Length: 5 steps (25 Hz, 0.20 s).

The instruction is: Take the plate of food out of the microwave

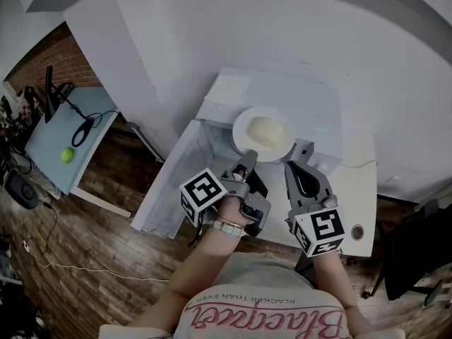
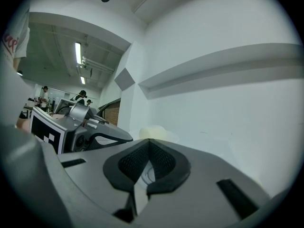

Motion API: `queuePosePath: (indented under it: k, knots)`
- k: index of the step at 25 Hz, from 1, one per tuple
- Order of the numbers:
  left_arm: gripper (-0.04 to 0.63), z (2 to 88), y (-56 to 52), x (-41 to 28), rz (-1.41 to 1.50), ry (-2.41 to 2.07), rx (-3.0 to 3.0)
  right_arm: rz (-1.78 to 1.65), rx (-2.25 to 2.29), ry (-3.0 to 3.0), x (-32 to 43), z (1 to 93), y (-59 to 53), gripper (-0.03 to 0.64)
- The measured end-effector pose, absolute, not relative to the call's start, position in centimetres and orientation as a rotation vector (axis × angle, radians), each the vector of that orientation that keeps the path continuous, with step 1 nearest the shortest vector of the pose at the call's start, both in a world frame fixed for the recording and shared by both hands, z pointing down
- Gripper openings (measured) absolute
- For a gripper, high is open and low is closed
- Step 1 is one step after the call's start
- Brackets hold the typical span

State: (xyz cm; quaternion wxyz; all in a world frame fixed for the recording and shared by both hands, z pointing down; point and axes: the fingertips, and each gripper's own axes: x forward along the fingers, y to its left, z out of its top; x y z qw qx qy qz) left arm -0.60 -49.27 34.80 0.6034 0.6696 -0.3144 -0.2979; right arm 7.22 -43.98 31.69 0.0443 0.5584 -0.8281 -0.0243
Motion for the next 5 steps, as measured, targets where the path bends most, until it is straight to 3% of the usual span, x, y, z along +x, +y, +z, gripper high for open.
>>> queuePosePath:
  k: [5]
  knots:
    - [0.017,34.79,-49.15,-0.38,-0.686,-0.723,1.556,-0.078,1.719,-2.535,7.38,31.44,-43.94,0.009]
